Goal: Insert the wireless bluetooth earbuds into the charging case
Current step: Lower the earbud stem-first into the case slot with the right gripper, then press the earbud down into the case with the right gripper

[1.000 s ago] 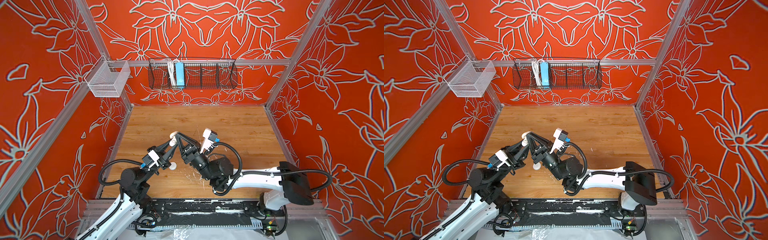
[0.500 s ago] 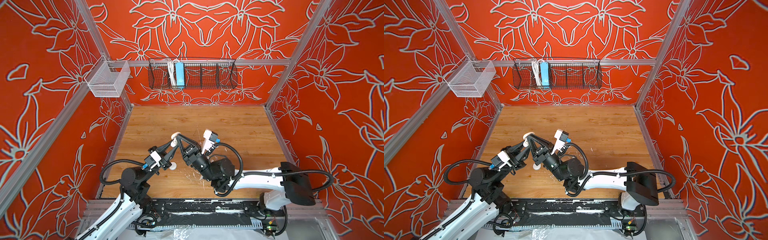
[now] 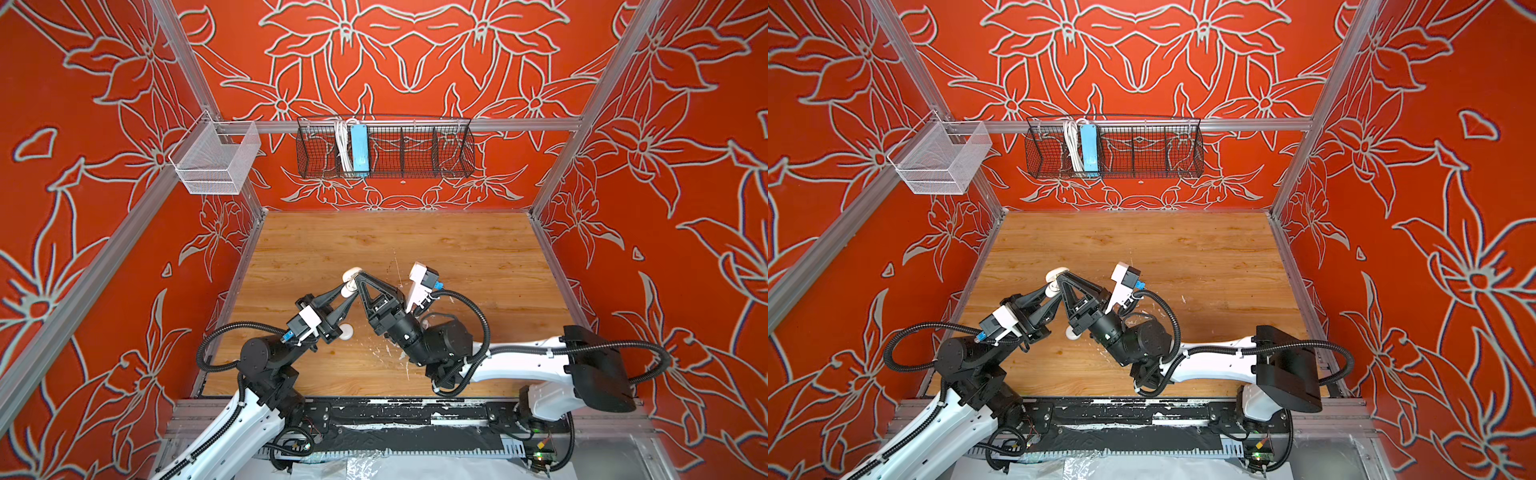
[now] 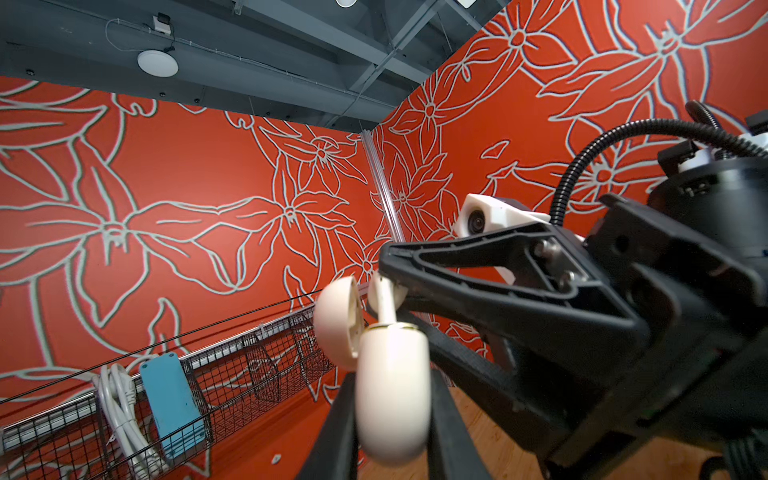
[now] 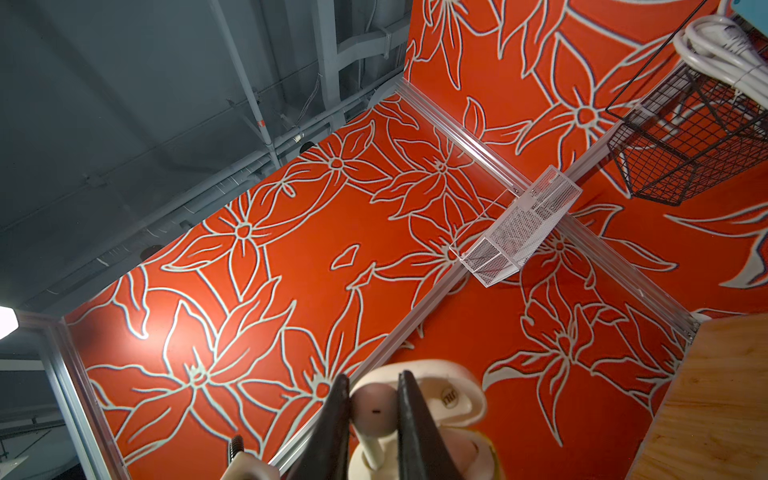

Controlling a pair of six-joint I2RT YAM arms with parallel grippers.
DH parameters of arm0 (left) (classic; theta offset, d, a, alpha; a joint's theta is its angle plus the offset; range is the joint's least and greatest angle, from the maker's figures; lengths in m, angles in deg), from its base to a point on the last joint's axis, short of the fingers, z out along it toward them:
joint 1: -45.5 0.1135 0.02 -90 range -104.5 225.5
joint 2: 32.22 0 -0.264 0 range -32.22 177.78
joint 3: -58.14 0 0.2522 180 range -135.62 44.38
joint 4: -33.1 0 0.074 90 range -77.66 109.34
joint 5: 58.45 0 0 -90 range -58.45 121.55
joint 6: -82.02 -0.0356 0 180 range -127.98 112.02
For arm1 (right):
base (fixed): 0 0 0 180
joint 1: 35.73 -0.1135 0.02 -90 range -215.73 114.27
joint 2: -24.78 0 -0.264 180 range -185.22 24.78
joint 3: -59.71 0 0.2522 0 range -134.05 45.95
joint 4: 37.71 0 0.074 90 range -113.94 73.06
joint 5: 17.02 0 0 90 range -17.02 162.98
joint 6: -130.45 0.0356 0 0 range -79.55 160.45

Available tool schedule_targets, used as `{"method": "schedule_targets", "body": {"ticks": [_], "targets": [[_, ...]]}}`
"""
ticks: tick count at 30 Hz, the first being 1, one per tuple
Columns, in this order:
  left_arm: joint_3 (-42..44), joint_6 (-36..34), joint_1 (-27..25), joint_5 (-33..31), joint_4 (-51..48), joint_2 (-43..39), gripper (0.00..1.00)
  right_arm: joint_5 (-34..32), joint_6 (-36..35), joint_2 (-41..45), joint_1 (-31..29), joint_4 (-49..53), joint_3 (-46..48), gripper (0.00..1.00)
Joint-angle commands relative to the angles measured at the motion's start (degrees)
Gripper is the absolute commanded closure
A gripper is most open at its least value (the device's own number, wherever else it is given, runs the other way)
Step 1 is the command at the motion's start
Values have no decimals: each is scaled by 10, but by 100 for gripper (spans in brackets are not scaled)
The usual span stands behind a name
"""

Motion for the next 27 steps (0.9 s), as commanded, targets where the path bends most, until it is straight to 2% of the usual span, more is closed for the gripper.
{"method": "schedule_targets", "body": {"ticks": [1,6,13,27], "targets": [[-29,0,-9,39,56,-6,100,41,16,-34,-6,84,-2,100],[-29,-1,-9,38,62,0,100,70,49,-56,-8,35,-4,100],[-32,-5,-9,37,64,1,100,71,51,-55,-12,51,-11,100],[-36,-5,-9,42,74,7,100,14,34,-64,-21,179,-33,100]]}}
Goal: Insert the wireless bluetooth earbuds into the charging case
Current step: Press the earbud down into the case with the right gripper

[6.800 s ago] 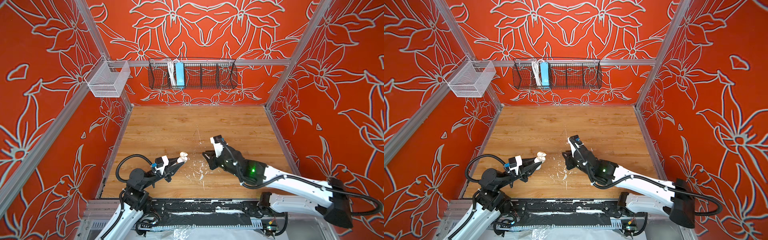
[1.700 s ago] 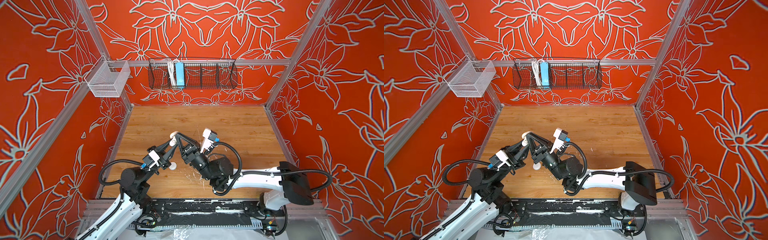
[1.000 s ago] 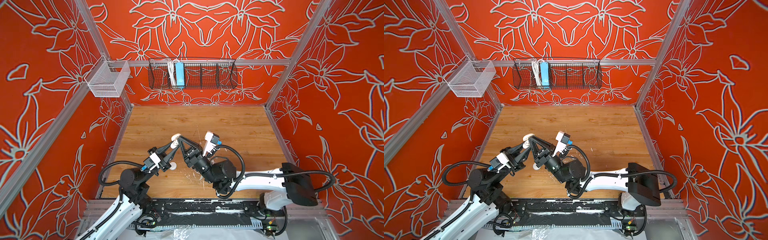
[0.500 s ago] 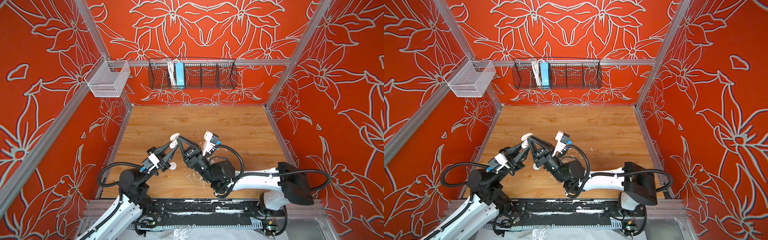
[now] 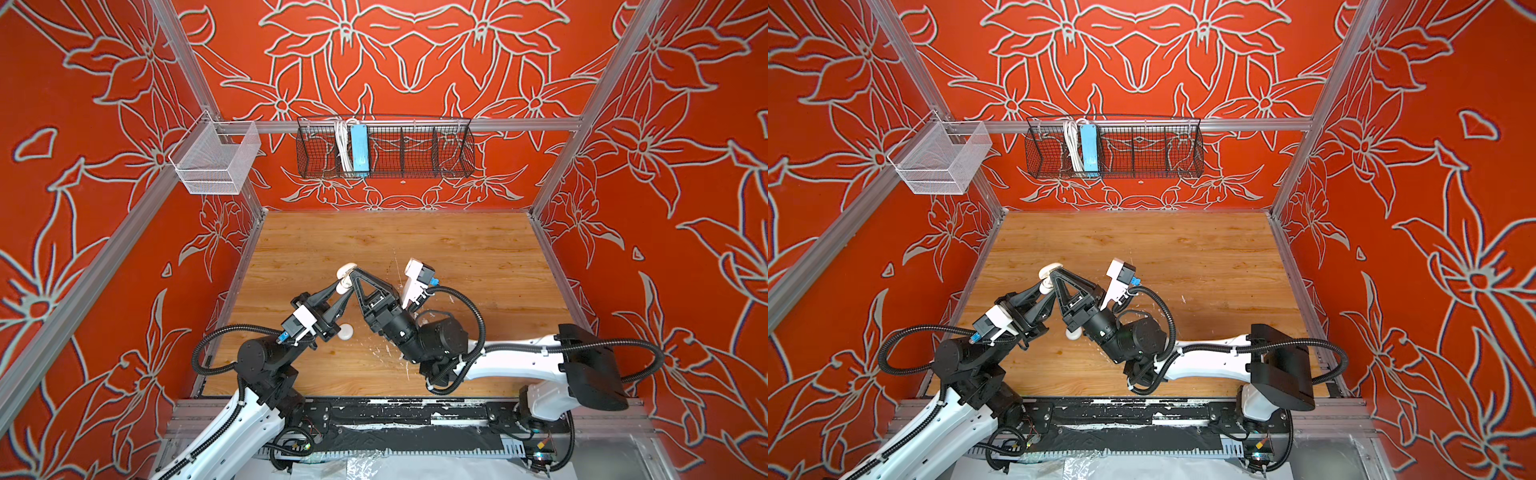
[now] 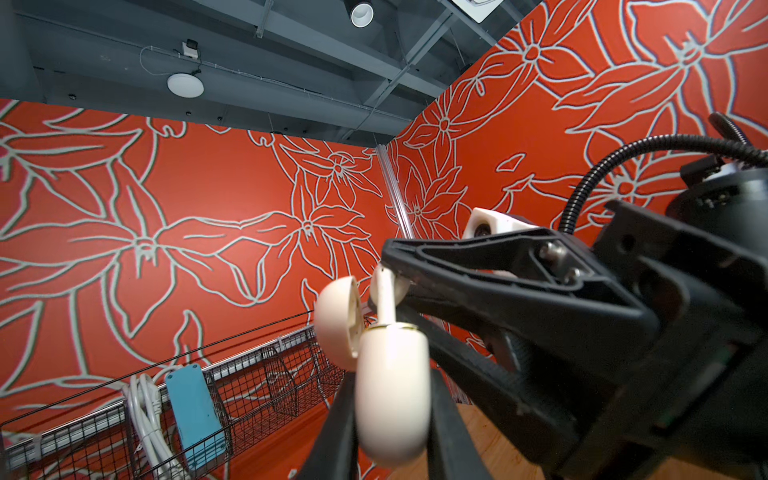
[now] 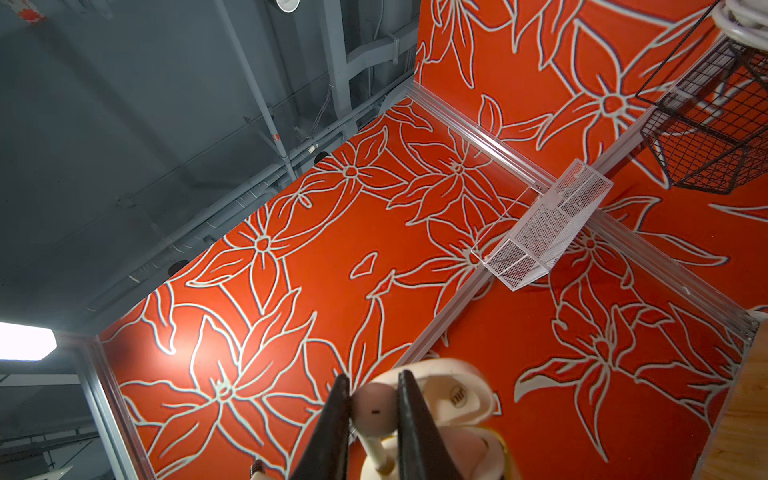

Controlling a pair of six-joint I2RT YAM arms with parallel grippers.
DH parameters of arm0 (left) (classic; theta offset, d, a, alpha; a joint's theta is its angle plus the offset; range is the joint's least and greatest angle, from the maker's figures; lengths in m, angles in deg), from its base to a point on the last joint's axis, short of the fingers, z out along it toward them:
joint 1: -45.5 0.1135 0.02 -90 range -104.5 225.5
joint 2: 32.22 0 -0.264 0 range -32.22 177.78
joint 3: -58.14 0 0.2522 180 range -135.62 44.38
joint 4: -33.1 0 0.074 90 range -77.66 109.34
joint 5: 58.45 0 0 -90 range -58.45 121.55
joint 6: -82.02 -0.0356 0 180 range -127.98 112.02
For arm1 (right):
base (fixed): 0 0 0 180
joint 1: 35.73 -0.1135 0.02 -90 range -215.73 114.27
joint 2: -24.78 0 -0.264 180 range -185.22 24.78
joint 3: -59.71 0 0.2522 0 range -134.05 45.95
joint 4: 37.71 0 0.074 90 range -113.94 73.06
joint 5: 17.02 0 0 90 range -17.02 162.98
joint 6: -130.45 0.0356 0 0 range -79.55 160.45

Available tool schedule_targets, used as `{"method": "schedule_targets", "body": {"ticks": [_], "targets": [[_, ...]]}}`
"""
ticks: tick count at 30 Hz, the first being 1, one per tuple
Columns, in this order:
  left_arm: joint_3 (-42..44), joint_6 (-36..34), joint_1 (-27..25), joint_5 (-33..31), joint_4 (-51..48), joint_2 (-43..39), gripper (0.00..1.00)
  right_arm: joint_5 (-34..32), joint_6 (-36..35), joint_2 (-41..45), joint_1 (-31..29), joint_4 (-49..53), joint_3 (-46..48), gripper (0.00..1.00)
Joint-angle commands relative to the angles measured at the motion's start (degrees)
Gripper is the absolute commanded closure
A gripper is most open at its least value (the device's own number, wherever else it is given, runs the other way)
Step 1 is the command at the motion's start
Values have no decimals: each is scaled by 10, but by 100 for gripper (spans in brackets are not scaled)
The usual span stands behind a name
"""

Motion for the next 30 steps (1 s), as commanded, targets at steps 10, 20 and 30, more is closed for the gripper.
{"method": "schedule_targets", "body": {"ticks": [10,20,30], "targets": [[-30,-11,-10,62,35,-17,100,-4,-5,-37,-23,215,26,100],[-38,-39,-11,57,28,-17,100,69,13,-38,-28,265,22,100],[-40,-70,-11,67,56,-16,100,51,36,-16,-28,321,35,100]]}}
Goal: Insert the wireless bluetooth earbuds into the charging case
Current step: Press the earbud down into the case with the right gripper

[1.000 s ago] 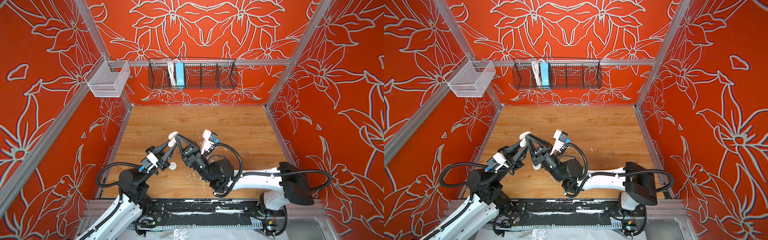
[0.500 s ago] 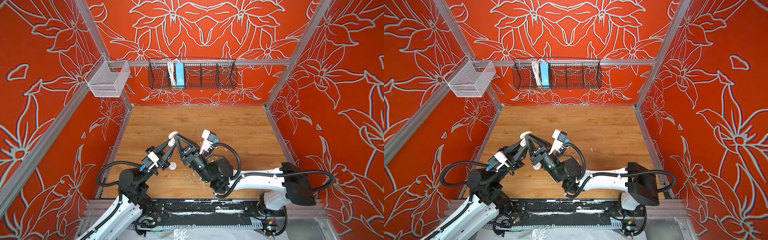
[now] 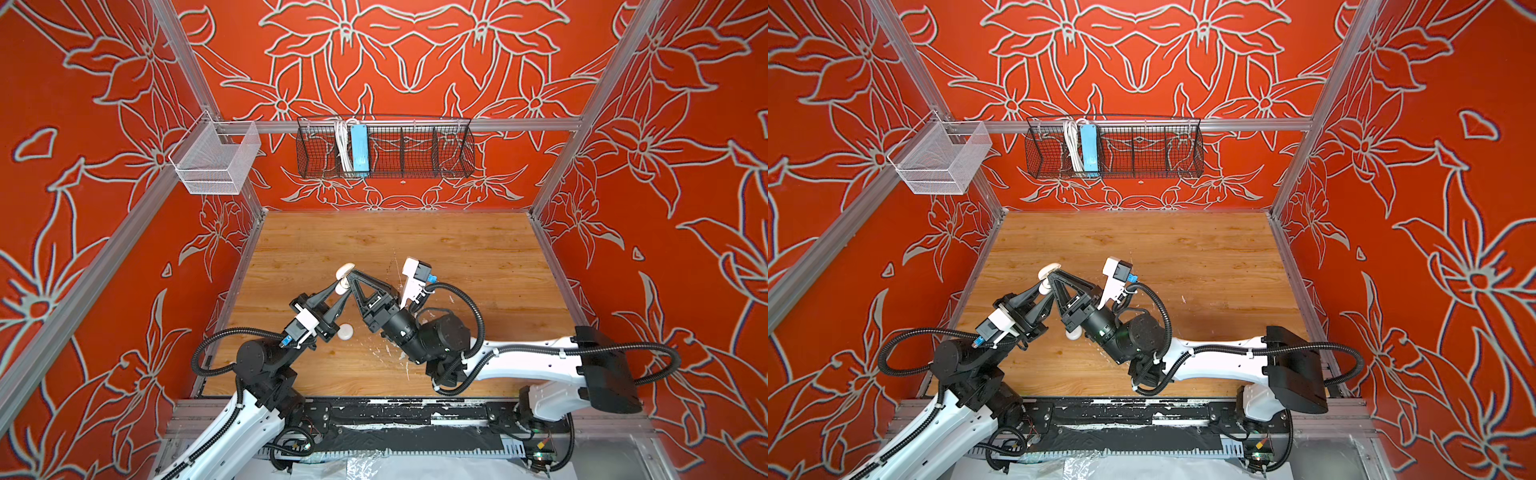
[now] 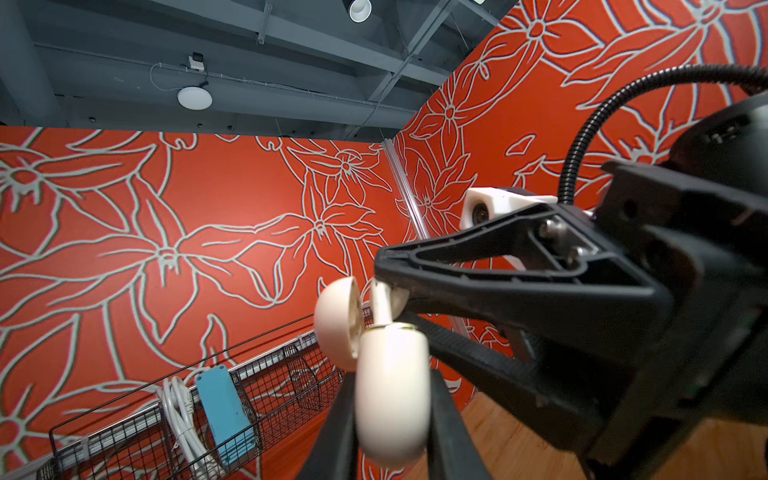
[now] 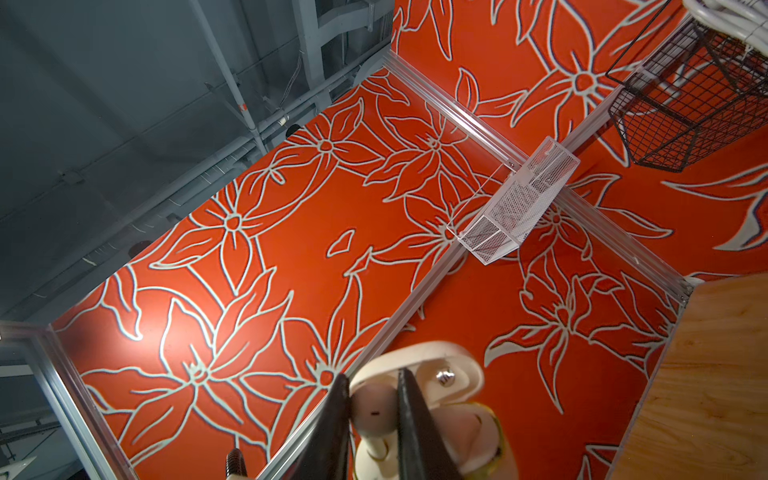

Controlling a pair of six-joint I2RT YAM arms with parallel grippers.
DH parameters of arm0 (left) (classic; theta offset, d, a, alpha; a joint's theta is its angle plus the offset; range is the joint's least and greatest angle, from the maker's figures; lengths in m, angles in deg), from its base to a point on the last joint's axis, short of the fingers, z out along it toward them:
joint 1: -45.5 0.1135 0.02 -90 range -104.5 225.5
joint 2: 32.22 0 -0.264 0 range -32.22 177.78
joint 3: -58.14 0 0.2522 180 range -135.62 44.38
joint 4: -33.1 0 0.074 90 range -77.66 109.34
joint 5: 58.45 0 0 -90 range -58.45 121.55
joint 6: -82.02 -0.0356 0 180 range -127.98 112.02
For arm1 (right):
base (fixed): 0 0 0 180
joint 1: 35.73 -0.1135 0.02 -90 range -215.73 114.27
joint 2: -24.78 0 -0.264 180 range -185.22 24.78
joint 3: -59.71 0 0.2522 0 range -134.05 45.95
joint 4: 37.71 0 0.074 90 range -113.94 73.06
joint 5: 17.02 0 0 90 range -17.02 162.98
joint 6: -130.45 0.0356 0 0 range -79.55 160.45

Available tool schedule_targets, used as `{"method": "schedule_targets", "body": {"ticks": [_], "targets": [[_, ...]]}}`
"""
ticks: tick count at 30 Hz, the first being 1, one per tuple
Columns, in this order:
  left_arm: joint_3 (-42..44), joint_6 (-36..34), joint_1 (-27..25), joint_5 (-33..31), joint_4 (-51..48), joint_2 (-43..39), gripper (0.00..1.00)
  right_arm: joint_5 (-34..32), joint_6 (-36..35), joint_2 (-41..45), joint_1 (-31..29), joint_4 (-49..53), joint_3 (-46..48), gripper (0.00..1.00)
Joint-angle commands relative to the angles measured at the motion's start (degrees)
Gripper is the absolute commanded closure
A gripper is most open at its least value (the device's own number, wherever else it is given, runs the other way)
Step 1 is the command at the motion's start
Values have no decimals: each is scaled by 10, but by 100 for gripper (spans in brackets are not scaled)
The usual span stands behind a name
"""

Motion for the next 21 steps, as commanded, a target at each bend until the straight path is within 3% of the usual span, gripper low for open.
{"method": "schedule_targets", "body": {"ticks": [1,7,10,16,21], "targets": [[-40,-14,-11,76,80,-1,100,56,27,-51,-21,205,37,100],[-43,-9,-11,82,78,5,100,53,15,-44,-22,205,38,100],[-43,-3,-11,83,75,6,100,43,3,-36,-22,205,40,87],[-39,12,-11,85,73,6,100,26,-18,-20,-22,208,42,81],[-29,15,-11,84,71,-5,100,18,-29,-6,-22,212,46,69]]}}
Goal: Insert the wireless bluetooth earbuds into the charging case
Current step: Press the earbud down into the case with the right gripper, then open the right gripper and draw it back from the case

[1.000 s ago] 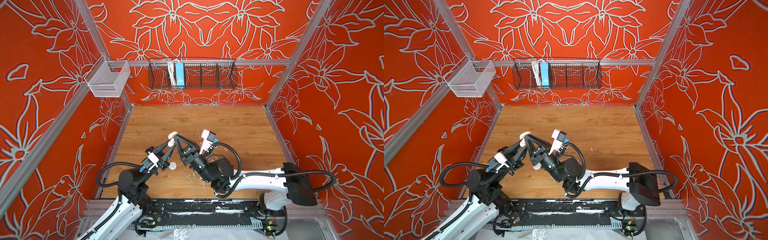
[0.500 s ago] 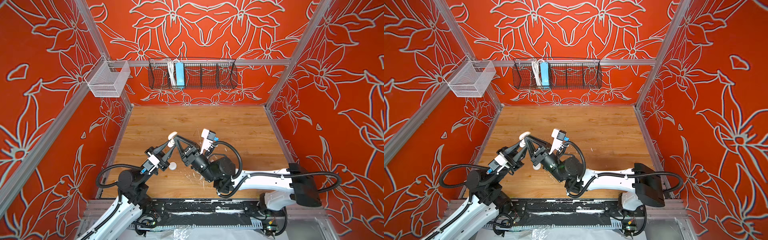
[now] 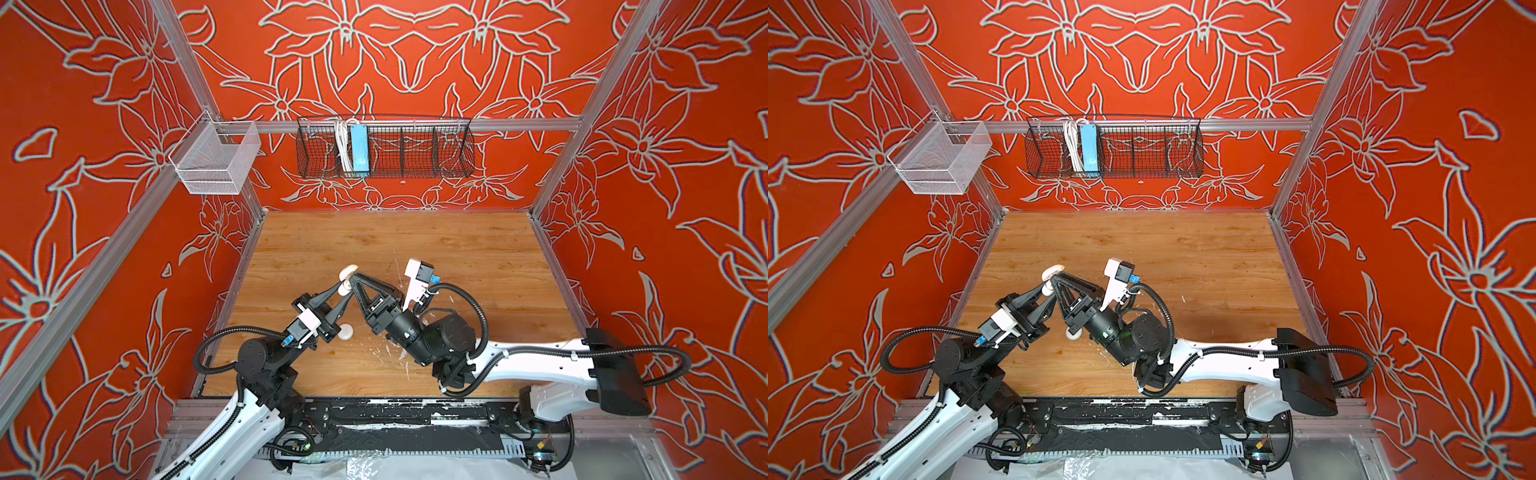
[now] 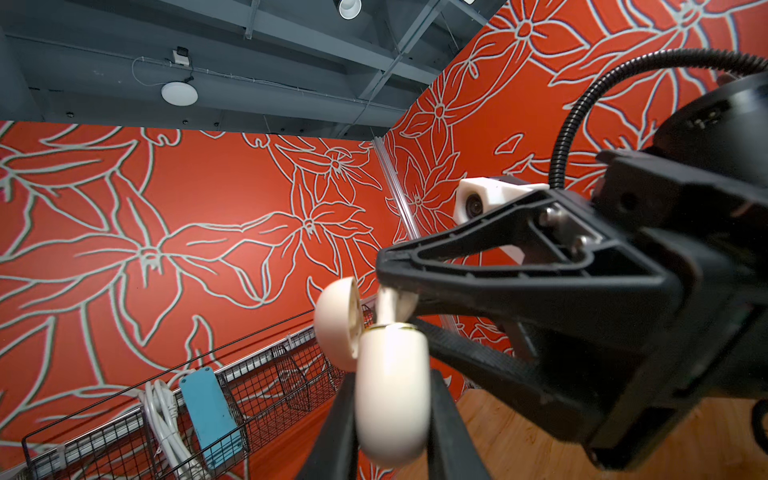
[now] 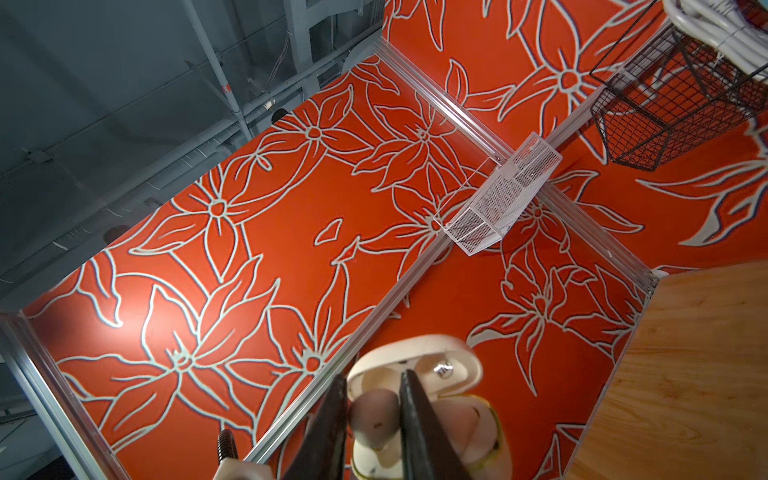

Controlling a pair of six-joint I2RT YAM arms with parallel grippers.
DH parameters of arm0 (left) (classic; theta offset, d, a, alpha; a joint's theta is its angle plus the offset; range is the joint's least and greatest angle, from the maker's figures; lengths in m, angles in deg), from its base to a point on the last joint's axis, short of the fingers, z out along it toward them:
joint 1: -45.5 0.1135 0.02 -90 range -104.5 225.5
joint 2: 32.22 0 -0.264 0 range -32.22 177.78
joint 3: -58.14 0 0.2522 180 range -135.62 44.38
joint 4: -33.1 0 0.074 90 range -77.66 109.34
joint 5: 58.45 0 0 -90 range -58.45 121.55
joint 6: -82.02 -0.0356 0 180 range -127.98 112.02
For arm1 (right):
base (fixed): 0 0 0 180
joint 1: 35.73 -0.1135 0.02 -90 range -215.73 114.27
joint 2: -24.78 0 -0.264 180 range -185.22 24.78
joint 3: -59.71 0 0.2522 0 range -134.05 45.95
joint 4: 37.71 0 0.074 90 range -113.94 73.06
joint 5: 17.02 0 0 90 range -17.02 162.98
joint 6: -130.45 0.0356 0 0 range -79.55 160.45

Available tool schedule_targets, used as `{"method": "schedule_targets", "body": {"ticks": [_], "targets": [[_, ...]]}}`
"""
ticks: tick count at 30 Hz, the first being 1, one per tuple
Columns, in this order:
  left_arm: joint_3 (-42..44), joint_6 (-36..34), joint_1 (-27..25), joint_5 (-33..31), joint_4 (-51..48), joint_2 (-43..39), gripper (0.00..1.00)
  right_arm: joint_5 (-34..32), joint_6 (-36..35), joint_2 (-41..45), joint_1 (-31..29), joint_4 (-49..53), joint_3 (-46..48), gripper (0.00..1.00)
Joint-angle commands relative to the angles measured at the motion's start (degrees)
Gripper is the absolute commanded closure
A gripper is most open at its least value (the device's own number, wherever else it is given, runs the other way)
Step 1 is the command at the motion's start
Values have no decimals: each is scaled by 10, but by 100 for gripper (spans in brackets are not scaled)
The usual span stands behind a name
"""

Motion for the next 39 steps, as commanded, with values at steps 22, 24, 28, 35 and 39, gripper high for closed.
{"method": "schedule_targets", "body": {"ticks": [22,24,28,35,39], "targets": [[3,18,-11,61,70,-37,100,-48,-123,65,-27,235,38,52],[4,20,-11,60,69,-38,100,-54,-138,79,-27,233,43,52],[9,28,-11,62,70,-35,100,-53,-186,118,-27,246,42,53],[-5,40,-12,103,-39,-45,100,-74,-290,241,-26,312,62,57],[7,46,-12,108,-57,-31,100,-76,-322,309,-24,362,80,57]]}}
